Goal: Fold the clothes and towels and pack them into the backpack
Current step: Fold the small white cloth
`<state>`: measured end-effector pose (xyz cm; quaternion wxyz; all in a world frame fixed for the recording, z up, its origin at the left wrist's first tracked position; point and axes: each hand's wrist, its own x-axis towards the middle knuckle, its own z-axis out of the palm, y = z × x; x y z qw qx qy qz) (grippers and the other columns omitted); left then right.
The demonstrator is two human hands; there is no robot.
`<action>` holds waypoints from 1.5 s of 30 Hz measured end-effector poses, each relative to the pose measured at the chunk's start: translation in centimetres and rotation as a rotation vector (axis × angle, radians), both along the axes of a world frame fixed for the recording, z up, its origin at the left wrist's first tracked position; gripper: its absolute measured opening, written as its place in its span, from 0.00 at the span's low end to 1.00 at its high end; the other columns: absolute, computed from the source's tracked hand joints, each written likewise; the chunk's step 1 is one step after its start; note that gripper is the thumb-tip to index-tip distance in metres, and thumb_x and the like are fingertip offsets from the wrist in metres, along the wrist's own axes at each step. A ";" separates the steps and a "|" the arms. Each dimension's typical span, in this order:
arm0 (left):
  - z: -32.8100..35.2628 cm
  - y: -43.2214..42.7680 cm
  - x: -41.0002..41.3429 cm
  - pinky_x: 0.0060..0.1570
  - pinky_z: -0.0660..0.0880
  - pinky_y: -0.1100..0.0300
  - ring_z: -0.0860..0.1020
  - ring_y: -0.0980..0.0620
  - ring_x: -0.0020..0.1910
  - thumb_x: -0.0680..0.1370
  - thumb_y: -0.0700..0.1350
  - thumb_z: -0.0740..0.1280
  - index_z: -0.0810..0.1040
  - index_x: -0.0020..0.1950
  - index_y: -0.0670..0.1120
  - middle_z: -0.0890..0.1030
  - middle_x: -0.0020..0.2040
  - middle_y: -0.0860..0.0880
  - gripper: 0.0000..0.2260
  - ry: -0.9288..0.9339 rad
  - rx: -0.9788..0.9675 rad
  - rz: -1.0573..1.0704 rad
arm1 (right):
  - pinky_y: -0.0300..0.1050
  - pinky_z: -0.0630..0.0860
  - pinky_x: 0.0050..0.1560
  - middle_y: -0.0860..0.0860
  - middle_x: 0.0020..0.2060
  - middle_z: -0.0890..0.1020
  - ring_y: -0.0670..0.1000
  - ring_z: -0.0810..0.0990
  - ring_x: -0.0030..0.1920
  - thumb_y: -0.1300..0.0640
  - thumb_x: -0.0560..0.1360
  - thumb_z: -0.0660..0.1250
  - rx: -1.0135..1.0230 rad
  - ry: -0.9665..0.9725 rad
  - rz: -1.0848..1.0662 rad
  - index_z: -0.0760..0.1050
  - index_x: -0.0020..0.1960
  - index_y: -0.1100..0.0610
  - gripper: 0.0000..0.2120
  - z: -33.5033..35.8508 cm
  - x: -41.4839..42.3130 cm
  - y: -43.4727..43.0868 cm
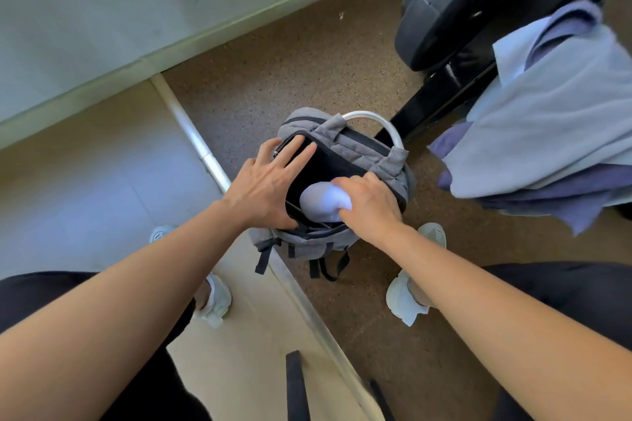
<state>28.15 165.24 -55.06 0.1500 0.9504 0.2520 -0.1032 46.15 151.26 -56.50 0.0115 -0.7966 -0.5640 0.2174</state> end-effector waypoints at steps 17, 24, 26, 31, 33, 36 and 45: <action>-0.7 0.6 0.9 0.58 0.78 0.43 0.55 0.37 0.76 0.60 0.66 0.75 0.41 0.84 0.55 0.45 0.84 0.49 0.62 -0.079 -0.067 -0.012 | 0.59 0.73 0.66 0.54 0.69 0.74 0.59 0.74 0.67 0.54 0.79 0.66 -0.163 0.253 -0.137 0.70 0.74 0.53 0.23 -4.4 -1.3 -1.8; 1.0 -0.1 2.7 0.64 0.72 0.41 0.62 0.38 0.75 0.69 0.61 0.75 0.52 0.83 0.54 0.54 0.83 0.47 0.49 0.000 0.000 0.038 | 0.52 0.76 0.62 0.48 0.66 0.76 0.52 0.74 0.65 0.54 0.80 0.66 0.095 0.241 -0.067 0.73 0.71 0.52 0.20 2.6 -0.9 -4.8; 1.6 -0.5 3.4 0.64 0.70 0.42 0.67 0.39 0.73 0.73 0.59 0.72 0.59 0.82 0.53 0.63 0.80 0.48 0.40 -0.005 0.054 0.044 | 0.49 0.77 0.59 0.47 0.63 0.79 0.51 0.75 0.62 0.54 0.80 0.67 0.172 0.221 -0.057 0.76 0.68 0.52 0.17 4.7 -0.1 -6.0; 3.1 -1.6 4.5 0.61 0.71 0.45 0.75 0.43 0.66 0.79 0.56 0.68 0.77 0.71 0.54 0.81 0.65 0.51 0.20 -0.139 0.052 0.069 | 0.43 0.78 0.54 0.47 0.56 0.82 0.47 0.79 0.54 0.56 0.78 0.69 0.360 0.216 -0.237 0.80 0.62 0.52 0.13 9.9 3.5 -8.7; 4.1 -2.4 5.0 0.56 0.73 0.47 0.78 0.44 0.61 0.79 0.54 0.69 0.81 0.64 0.54 0.84 0.58 0.52 0.15 -0.220 -0.010 0.104 | 0.38 0.79 0.50 0.46 0.50 0.84 0.44 0.81 0.49 0.58 0.77 0.71 0.526 0.218 -0.439 0.82 0.58 0.53 0.10 11.6 5.0 -9.7; 6.4 -4.6 6.1 0.54 0.74 0.55 0.79 0.51 0.57 0.78 0.51 0.71 0.84 0.59 0.53 0.85 0.56 0.55 0.11 -0.332 -0.213 0.165 | 0.35 0.78 0.45 0.44 0.45 0.83 0.42 0.82 0.45 0.59 0.76 0.72 0.786 0.255 -0.829 0.81 0.55 0.54 0.09 13.3 6.6 -11.0; 12.3 -11.8 12.8 0.60 0.80 0.55 0.83 0.61 0.53 0.80 0.45 0.71 0.86 0.57 0.52 0.87 0.50 0.57 0.07 -0.457 -0.691 0.262 | 0.42 0.80 0.47 0.43 0.43 0.79 0.40 0.80 0.41 0.57 0.74 0.75 1.081 0.248 -1.142 0.74 0.55 0.59 0.14 13.6 10.4 -10.8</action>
